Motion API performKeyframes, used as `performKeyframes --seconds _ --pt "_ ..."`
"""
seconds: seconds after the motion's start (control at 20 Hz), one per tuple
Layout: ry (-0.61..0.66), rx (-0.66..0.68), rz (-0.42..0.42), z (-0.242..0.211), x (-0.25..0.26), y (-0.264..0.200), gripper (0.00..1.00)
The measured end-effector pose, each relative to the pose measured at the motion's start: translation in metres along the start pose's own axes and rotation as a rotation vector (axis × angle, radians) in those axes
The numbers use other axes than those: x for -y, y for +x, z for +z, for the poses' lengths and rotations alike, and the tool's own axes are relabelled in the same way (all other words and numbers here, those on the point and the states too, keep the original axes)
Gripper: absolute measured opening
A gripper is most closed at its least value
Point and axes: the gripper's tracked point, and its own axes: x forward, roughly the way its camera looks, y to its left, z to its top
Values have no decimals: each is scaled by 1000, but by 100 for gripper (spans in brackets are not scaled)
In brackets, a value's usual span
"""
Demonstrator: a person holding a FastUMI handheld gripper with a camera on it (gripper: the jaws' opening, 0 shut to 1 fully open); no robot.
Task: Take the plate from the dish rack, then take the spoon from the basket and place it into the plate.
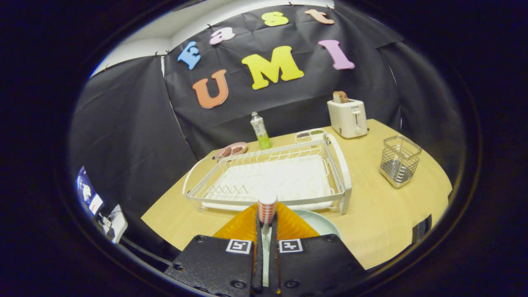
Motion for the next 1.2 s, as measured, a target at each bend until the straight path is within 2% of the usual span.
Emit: performKeyframes --seconds 0.3,0.4,0.45,0.85,0.95,1.2 --pt "-68 34 -43 3 12 3 22" --pt "-73 63 -58 10 17 -2 38" --pt "-80 79 -67 15 21 -4 51" --pt "-163 245 -158 51 45 -38 94" --pt "-184 296 -180 62 47 -52 100" --pt "-208 440 -272 92 54 -88 100"
